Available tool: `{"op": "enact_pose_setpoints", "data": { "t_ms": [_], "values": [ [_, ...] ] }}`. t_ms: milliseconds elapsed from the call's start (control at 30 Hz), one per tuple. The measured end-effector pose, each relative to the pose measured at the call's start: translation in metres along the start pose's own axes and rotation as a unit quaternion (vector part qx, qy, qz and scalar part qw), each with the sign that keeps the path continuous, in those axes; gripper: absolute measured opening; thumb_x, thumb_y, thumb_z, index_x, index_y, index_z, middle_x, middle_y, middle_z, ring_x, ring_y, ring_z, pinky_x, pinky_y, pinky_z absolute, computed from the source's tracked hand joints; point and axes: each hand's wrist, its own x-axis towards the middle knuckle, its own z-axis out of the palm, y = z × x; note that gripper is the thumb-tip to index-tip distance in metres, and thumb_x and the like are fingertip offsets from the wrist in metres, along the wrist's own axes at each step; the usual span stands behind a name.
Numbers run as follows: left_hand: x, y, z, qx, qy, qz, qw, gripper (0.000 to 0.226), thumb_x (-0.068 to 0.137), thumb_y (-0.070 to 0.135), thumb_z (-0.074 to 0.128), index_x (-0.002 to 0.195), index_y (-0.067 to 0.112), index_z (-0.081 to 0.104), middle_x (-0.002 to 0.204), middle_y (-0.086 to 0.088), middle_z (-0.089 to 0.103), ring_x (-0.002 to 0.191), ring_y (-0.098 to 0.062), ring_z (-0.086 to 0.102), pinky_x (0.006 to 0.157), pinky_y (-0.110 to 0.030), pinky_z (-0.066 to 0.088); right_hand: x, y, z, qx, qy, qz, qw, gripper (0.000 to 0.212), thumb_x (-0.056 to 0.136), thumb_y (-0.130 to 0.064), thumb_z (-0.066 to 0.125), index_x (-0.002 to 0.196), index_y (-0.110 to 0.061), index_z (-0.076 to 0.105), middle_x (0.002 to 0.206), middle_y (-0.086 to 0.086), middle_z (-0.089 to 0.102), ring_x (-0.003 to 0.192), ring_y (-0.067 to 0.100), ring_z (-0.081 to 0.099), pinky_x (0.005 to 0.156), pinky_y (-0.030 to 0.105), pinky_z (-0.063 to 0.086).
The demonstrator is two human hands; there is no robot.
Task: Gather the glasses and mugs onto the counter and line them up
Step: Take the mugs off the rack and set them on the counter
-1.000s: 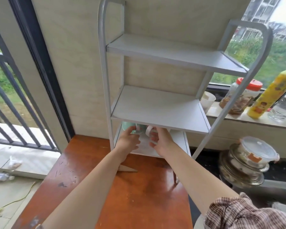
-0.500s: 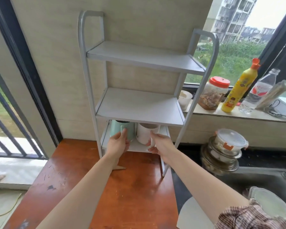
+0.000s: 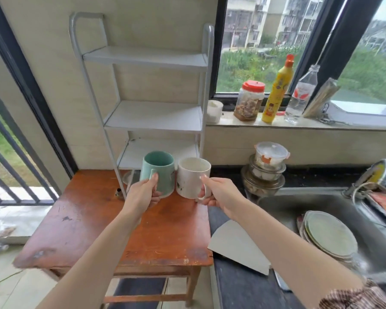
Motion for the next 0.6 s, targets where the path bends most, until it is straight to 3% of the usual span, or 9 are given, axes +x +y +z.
{"op": "enact_pose_setpoints", "data": {
  "t_ms": [267, 600],
  "values": [
    [-0.117, -0.02, 0.097, 0.054, -0.087, -0.01, 0.995, 0.04, 0.09, 0.047, 0.052, 0.064, 0.016, 0.051, 0.066, -0.009, 0.066, 0.052, -0.015, 0.056, 0.051, -0.025, 0.048, -0.118, 0.071, -0.121, 0.0, 0.071, 0.028, 0.997, 0.038, 0.094, -0.038, 0.055, 0.072, -0.009, 0.064, 0.065, 0.006, 0.064, 0.047, 0.012, 0.057, 0.044, 0.018, 0.046],
    [-0.261, -0.051, 0.29, 0.095, -0.257, -0.065, 0.96, 0.038, 0.091, 0.047, 0.049, 0.08, 0.012, 0.054, 0.073, -0.009, 0.063, 0.06, -0.017, 0.057, 0.052, -0.025, 0.044, -0.281, 0.162, -0.293, 0.064, 0.25, 0.071, 0.963, 0.036, 0.095, -0.03, 0.055, 0.069, -0.006, 0.058, 0.064, 0.01, 0.061, 0.04, 0.014, 0.052, 0.034, 0.016, 0.04]
  ]
}}
